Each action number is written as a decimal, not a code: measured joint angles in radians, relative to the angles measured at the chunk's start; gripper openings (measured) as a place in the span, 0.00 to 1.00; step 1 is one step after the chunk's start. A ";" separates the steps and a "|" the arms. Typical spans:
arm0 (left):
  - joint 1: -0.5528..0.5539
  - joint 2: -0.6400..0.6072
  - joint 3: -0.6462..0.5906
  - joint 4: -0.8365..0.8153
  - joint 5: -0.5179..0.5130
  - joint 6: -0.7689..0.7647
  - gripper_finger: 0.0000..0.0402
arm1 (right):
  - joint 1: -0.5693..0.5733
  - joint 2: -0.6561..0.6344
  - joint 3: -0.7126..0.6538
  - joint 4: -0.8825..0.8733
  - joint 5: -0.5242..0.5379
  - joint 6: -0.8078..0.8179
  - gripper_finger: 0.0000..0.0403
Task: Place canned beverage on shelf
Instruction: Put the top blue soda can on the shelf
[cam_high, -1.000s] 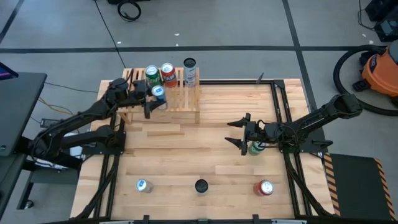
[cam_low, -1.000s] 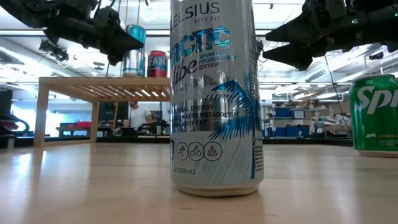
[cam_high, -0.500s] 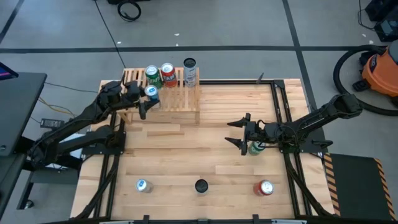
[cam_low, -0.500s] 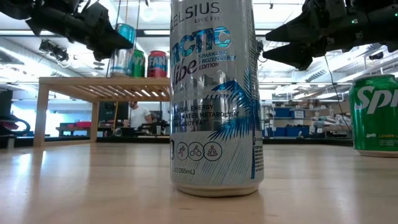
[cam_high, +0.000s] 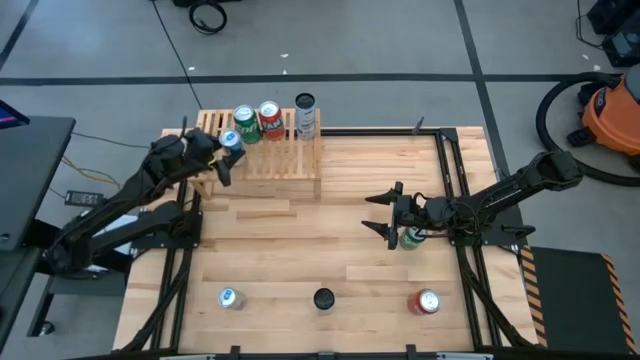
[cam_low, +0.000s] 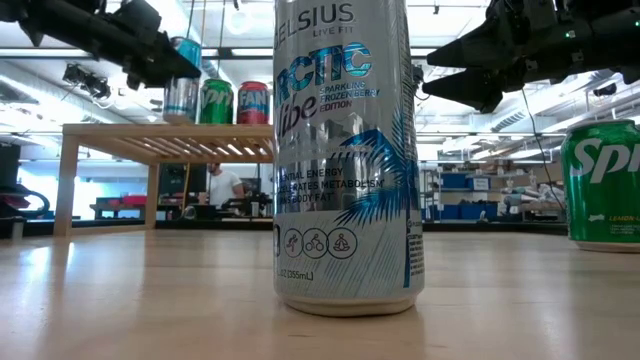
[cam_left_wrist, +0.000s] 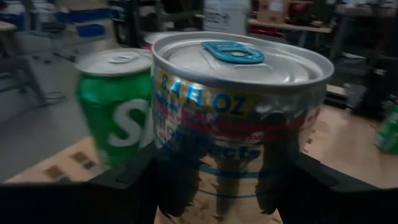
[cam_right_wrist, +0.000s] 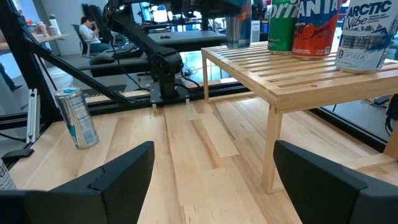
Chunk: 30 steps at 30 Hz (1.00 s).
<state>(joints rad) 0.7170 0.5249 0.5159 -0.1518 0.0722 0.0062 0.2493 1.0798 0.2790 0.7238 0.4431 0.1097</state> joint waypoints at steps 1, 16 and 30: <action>0.000 -0.010 0.000 -0.007 -0.014 0.001 0.61 | 0.000 0.000 0.000 0.000 0.000 0.000 0.84; 0.000 -0.049 0.000 -0.085 -0.162 -0.012 0.61 | 0.000 0.000 0.000 0.000 0.000 0.000 0.84; 0.000 -0.048 0.000 -0.026 -0.243 0.035 0.61 | 0.000 0.000 0.000 0.000 0.000 0.000 0.84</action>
<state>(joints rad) 0.7170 0.4765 0.5159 -0.1774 -0.1704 0.0417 0.2496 1.0798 0.2790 0.7238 0.4431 0.1097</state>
